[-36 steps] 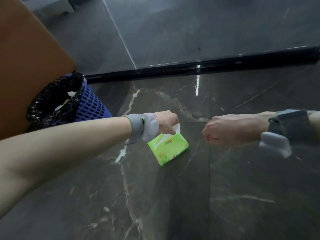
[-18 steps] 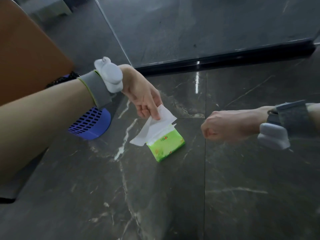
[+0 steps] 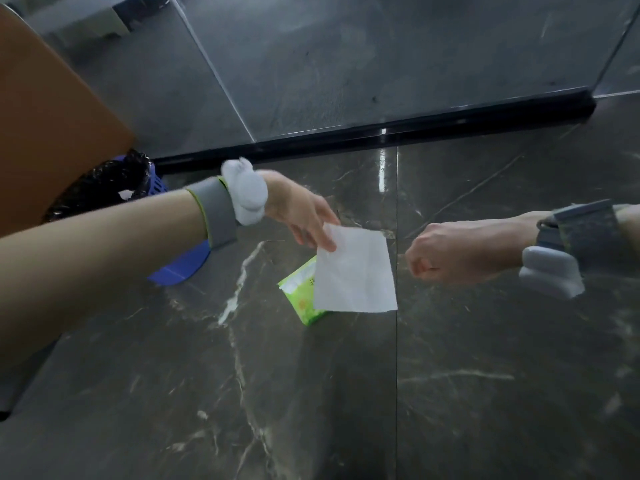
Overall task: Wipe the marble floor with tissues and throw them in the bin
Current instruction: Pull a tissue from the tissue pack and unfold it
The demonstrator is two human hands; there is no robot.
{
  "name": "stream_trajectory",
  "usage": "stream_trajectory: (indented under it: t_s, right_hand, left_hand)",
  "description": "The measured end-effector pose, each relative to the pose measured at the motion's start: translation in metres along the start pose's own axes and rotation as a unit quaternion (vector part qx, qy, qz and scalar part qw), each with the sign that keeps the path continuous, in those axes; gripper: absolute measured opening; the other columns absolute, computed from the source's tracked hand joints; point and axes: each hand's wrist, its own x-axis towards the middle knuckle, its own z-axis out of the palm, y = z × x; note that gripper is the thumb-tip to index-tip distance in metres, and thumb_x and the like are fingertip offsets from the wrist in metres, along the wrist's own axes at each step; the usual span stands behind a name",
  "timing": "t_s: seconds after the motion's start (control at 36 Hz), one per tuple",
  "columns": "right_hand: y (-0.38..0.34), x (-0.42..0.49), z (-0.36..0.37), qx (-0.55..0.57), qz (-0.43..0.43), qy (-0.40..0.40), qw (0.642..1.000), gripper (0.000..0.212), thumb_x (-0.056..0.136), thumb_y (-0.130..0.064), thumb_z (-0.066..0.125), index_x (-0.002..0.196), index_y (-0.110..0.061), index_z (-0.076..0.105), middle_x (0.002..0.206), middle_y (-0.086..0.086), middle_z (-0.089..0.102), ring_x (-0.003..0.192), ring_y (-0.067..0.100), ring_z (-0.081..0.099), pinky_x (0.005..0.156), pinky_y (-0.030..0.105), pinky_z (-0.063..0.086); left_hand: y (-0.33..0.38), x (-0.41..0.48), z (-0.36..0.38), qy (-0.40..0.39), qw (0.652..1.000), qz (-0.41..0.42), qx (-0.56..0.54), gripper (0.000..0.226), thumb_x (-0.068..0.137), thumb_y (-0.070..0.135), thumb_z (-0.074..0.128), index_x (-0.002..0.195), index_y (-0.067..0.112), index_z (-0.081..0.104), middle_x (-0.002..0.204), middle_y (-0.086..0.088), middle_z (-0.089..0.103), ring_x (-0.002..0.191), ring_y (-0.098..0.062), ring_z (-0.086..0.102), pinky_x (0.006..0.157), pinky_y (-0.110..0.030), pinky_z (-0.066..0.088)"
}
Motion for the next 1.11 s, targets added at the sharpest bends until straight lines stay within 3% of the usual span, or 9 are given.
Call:
stream_trajectory:
  t_s: [0.06, 0.17, 0.25, 0.42, 0.56, 0.78, 0.92, 1.03, 1.11]
  right_hand:
    - [0.001, -0.003, -0.001, -0.003, 0.005, -0.001, 1.000, 0.021, 0.096, -0.026, 0.046, 0.093, -0.027, 0.067, 0.089, -0.007, 0.068, 0.081, 0.017, 0.067, 0.077, 0.040, 0.058]
    - [0.001, -0.007, -0.002, -0.008, 0.013, -0.006, 1.000, 0.024, 0.096, -0.024, 0.044, 0.095, -0.024, 0.068, 0.090, -0.004, 0.069, 0.083, 0.020, 0.067, 0.079, 0.041, 0.058]
    - [0.002, -0.013, -0.001, -0.001, 0.022, -0.008, 1.000, 0.023, 0.096, -0.024, 0.044, 0.094, -0.026, 0.067, 0.090, -0.007, 0.068, 0.081, 0.018, 0.067, 0.076, 0.040, 0.059]
    - [0.002, -0.020, 0.002, -0.006, 0.028, -0.011, 1.000, 0.020, 0.097, -0.026, 0.046, 0.093, -0.027, 0.065, 0.090, -0.008, 0.066, 0.083, 0.018, 0.066, 0.077, 0.041, 0.059]
    - [0.003, -0.021, 0.005, -0.011, 0.028, -0.009, 1.000, 0.019, 0.098, -0.029, 0.046, 0.090, -0.028, 0.063, 0.088, -0.009, 0.065, 0.076, 0.015, 0.064, 0.070, 0.036, 0.058]
    - [0.000, -0.024, 0.007, -0.016, 0.034, -0.020, 0.999, 0.021, 0.097, -0.030, 0.045, 0.095, -0.027, 0.066, 0.093, -0.007, 0.067, 0.081, 0.020, 0.067, 0.074, 0.042, 0.060]
    - [0.000, -0.024, 0.007, -0.018, 0.040, 0.001, 0.999, 0.022, 0.096, -0.028, 0.044, 0.096, -0.025, 0.066, 0.091, -0.005, 0.066, 0.078, 0.022, 0.066, 0.072, 0.043, 0.059]
    - [0.005, -0.021, 0.008, -0.009, 0.036, 0.016, 0.999, 0.023, 0.097, -0.030, 0.046, 0.116, -0.027, 0.059, 0.108, -0.004, 0.065, 0.096, 0.022, 0.065, 0.081, 0.046, 0.058]
    - [0.010, -0.018, 0.009, 0.020, 0.047, 0.059, 0.997, 0.049, 0.097, -0.044, 0.057, 0.141, -0.030, 0.041, 0.125, -0.003, 0.054, 0.113, 0.019, 0.059, 0.092, 0.042, 0.054]
  left_hand:
    - [-0.003, 0.014, 0.018, 0.058, 0.995, -0.041, 0.066, 0.054, 0.095, 0.036, 0.073, 0.145, 0.025, 0.056, 0.127, -0.002, 0.069, 0.098, -0.013, 0.071, 0.076, -0.017, 0.053]
    - [-0.011, 0.030, 0.044, 0.051, 0.989, -0.082, 0.114, 0.042, 0.095, 0.032, 0.070, 0.135, 0.025, 0.063, 0.111, 0.004, 0.066, 0.113, -0.024, 0.065, 0.090, -0.032, 0.053]
    - [-0.014, 0.034, 0.054, 0.085, 0.980, -0.099, 0.147, 0.042, 0.095, 0.033, 0.067, 0.135, 0.021, 0.063, 0.124, 0.000, 0.069, 0.116, -0.026, 0.065, 0.099, -0.035, 0.051]
    - [-0.014, 0.038, 0.050, 0.177, 0.966, -0.072, 0.176, 0.015, 0.086, 0.018, 0.072, 0.095, 0.007, 0.069, 0.094, -0.011, 0.070, 0.092, -0.033, 0.068, 0.076, -0.037, 0.056]
    - [-0.007, 0.029, 0.036, 0.259, 0.949, -0.036, 0.178, 0.019, 0.078, 0.016, 0.072, 0.071, 0.007, 0.057, 0.080, -0.010, 0.062, 0.072, -0.031, 0.061, 0.059, -0.031, 0.047]
    - [-0.006, -0.004, -0.004, 0.287, 0.946, -0.034, 0.145, 0.024, 0.069, 0.034, 0.072, 0.073, 0.011, 0.066, 0.077, -0.007, 0.068, 0.091, -0.032, 0.069, 0.069, -0.042, 0.060]
    - [-0.003, -0.019, -0.016, 0.308, 0.942, -0.023, 0.130, 0.032, 0.060, 0.041, 0.068, 0.064, 0.010, 0.060, 0.061, 0.001, 0.059, 0.068, -0.025, 0.061, 0.052, -0.031, 0.048]
    - [0.009, -0.026, -0.016, 0.315, 0.941, 0.004, 0.124, 0.032, 0.064, 0.039, 0.069, 0.066, 0.008, 0.058, 0.059, 0.000, 0.054, 0.060, -0.022, 0.053, 0.054, -0.033, 0.048]
    - [0.025, -0.031, -0.014, 0.305, 0.942, 0.035, 0.135, 0.029, 0.069, 0.034, 0.071, 0.066, 0.009, 0.058, 0.055, 0.004, 0.052, 0.059, -0.021, 0.051, 0.055, -0.032, 0.046]
